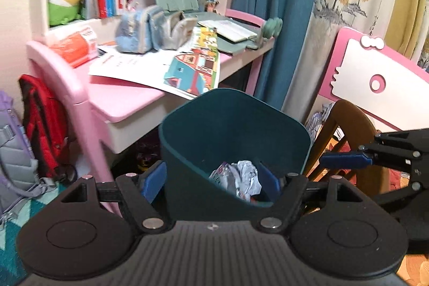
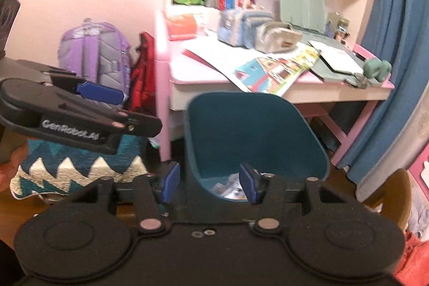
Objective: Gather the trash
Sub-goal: 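Move both open tools back toward the trash by the quilted bench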
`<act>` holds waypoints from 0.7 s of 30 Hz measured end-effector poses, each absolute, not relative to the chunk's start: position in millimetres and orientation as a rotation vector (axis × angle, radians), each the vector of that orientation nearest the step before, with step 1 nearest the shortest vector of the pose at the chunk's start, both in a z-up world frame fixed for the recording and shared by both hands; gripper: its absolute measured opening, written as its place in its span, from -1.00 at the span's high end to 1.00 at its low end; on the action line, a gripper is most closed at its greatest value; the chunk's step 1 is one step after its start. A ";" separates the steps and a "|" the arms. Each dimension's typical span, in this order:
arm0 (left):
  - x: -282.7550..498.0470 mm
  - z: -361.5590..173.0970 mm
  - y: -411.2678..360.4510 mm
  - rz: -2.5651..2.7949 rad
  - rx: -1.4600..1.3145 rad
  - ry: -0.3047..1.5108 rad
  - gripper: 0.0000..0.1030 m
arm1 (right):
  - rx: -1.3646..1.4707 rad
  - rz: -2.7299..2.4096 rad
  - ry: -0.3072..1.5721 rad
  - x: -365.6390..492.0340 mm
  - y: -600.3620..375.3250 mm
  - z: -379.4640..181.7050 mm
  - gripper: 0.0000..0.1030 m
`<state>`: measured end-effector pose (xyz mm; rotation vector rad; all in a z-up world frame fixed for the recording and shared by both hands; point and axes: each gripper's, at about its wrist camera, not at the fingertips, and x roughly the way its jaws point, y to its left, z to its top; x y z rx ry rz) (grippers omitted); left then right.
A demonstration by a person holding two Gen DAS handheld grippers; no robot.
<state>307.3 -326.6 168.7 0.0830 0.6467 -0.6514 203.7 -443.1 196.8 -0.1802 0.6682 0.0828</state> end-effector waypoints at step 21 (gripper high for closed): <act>199.5 142.2 -97.5 -0.393 -0.065 0.596 -0.57 | -0.197 0.541 0.676 174.8 -260.4 140.4 -0.10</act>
